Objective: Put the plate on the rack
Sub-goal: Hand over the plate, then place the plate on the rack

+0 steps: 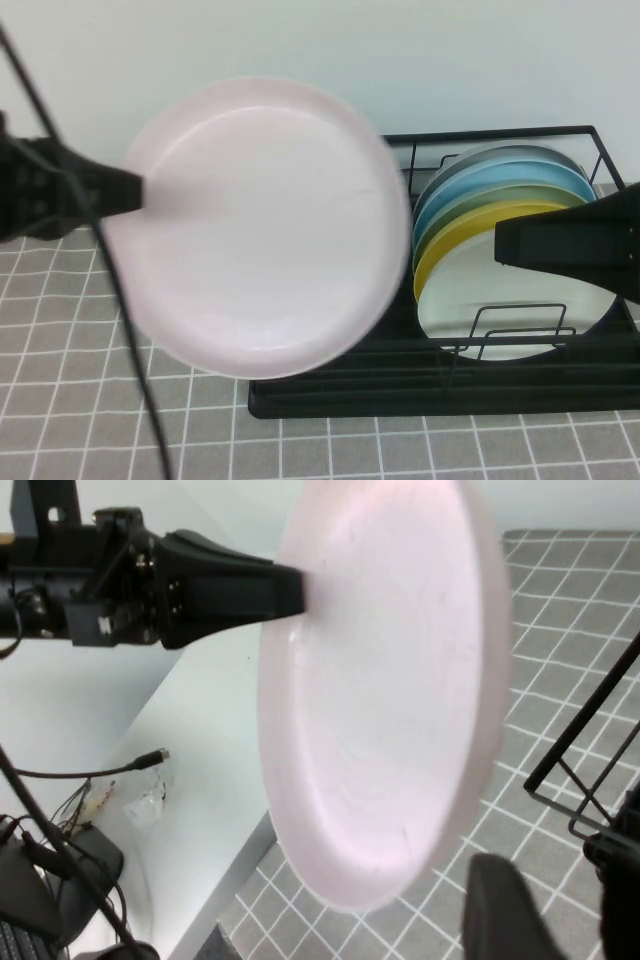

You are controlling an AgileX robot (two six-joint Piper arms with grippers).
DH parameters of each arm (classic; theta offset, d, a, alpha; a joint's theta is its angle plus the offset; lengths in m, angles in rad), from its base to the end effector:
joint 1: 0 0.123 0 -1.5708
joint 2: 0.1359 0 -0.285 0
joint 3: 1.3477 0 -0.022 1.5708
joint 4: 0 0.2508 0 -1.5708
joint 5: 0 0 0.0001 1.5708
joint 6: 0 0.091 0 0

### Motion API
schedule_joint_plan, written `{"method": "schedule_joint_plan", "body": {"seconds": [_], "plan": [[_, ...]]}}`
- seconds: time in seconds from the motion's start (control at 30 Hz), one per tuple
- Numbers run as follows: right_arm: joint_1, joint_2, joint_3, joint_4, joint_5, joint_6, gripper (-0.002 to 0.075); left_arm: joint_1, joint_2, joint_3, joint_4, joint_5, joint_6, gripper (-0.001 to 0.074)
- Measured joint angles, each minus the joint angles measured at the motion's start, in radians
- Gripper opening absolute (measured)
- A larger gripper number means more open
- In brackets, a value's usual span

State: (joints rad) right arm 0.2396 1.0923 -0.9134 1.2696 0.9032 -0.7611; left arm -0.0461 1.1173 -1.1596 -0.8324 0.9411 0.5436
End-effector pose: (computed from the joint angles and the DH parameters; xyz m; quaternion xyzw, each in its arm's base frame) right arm 0.1879 0.1162 0.3641 -0.1775 0.7828 0.4732 0.3629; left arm 0.2136 -0.0643 0.4057 0.1511 0.8419 -0.2962 0.4249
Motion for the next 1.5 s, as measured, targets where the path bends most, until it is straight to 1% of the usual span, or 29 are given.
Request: {"method": "schedule_joint_plan", "body": {"seconds": [0.07,0.27,0.43,0.57,0.6,0.67,0.73,0.77,0.8,0.83,0.97,1.0,1.03,1.07,1.13,1.17,1.23,1.27,1.33,1.37,1.43,1.5], "plan": [[0.0,0.0,0.0,-0.007,0.002,0.0,0.0312,-0.057,0.0,0.0,0.0,-0.028,-0.009,0.0001],[0.0,0.0,0.0,-0.012,-0.007,0.0,0.0312,-0.182,0.008,0.0,0.0,-0.078,-0.036,0.0],[0.0,0.0,0.0,-0.025,-0.009,0.0,0.0312,-0.238,0.015,0.0,0.0,-0.102,-0.047,0.0],[0.0,0.0,0.0,-0.04,-0.016,-0.007,0.0301,-0.242,0.014,0.0,-0.027,-0.102,-0.036,0.0],[0.0,0.0,0.0,-0.048,-0.016,-0.009,0.0284,-0.242,0.014,0.0,-0.042,-0.098,-0.021,0.0],[0.0,0.0,0.0,-0.061,-0.016,-0.015,0.0225,-0.242,0.014,0.0,-0.078,-0.085,0.012,0.0003],[0.0,0.0,0.0,-0.061,-0.013,-0.039,0.0115,-0.242,0.014,0.0,-0.11,-0.073,0.013,0.0024],[0.0,0.0,0.0,-0.061,-0.013,-0.045,0.0065,-0.242,0.014,0.0,-0.129,-0.067,0.013,0.0056],[0.0,0.0,0.0,-0.061,-0.013,-0.053,0.0003,-0.242,0.016,0.0,-0.146,-0.063,0.013,0.0106],[0.0,0.0,0.0,-0.061,-0.013,-0.06,0.0,-0.242,0.016,0.0,-0.161,-0.062,0.002,0.0158],[0.0,0.0,0.0,-0.061,-0.025,-0.123,-0.0003,-0.242,0.016,0.0,-0.234,-0.066,-0.026,0.05],[0.0,0.0,0.0,-0.069,-0.034,-0.142,-0.0003,-0.242,0.016,0.0,-0.262,-0.068,-0.026,0.0564],[0.0,0.0,0.0,-0.081,-0.044,-0.158,-0.0003,-0.242,0.016,0.0,-0.284,-0.073,-0.024,0.0598],[0.0,0.0,0.0,-0.093,-0.051,-0.18,-0.0003,-0.242,0.016,0.0,-0.313,-0.084,-0.022,0.0615],[0.0,0.0,0.0,-0.14,-0.081,-0.243,-0.0003,-0.242,0.014,-0.001,-0.373,-0.106,-0.007,0.0596],[0.0,0.0,0.0,-0.164,-0.095,-0.266,-0.0003,-0.24,0.012,-0.001,-0.42,-0.124,0.024,0.0574],[0.0,0.0,0.0,-0.244,-0.162,-0.32,-0.0003,-0.24,0.005,-0.001,-0.509,-0.16,0.1,0.0509],[0.0,0.0,0.0,-0.285,-0.19,-0.339,-0.0003,-0.24,0.0,-0.001,-0.563,-0.175,0.138,0.0464],[0.0,0.0,0.0,-0.397,-0.258,-0.384,-0.0003,-0.24,-0.006,-0.001,-0.612,-0.193,0.196,0.0367],[0.0,0.0,0.0,-0.44,-0.282,-0.404,-0.0003,-0.24,-0.008,-0.001,-0.614,-0.195,0.216,0.0303],[0.0,-0.002,0.0,-0.506,-0.328,-0.478,-0.0003,-0.24,-0.014,-0.001,-0.574,-0.195,0.226,0.0165],[0.0,-0.002,0.0,-0.552,-0.343,-0.609,-0.0003,-0.24,-0.018,-0.001,-0.483,-0.186,0.226,-0.0003]]}}
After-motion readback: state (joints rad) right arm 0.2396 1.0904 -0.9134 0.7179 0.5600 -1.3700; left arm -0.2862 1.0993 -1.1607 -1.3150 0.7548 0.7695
